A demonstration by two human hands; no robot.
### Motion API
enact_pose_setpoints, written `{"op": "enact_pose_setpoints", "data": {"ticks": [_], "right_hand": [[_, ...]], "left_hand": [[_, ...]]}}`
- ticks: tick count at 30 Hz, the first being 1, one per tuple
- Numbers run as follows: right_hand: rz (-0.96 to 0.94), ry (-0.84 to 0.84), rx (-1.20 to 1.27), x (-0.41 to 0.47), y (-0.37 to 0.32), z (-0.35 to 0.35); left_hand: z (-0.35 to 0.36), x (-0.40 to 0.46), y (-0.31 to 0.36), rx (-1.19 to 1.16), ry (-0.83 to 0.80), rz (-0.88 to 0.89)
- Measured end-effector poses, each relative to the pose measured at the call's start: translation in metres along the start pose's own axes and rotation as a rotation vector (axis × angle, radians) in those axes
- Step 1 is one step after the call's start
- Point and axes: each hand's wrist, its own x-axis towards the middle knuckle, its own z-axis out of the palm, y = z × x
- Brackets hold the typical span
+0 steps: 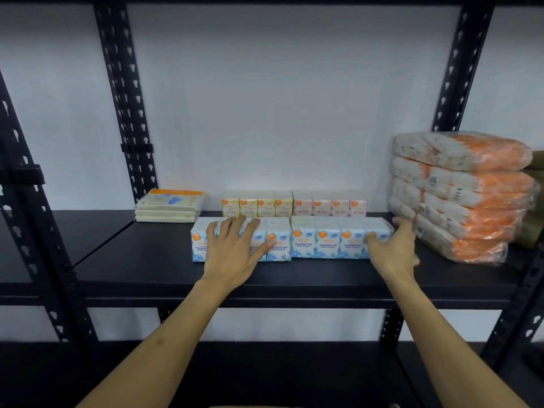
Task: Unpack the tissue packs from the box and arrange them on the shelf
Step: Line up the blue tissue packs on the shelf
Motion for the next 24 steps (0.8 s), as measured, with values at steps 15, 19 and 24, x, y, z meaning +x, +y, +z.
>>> {"op": "enact_pose_setpoints", "data": {"ticks": [15,19,24], "right_hand": [[-0.692,-0.296,-0.743,0.052,0.016,0.047],[-0.716,-0.255,-0.755,0.073,0.025,0.062],[-0.753,-0.234,-0.766,0.099,0.034,0.083]], "left_hand": [[0.028,0.046,0.000,0.004,-0.092,0.009],[0.050,0.065,0.001,0.023,-0.074,0.018],[0.071,0.089,-0.002,0.012,-0.075,0.029]]}}
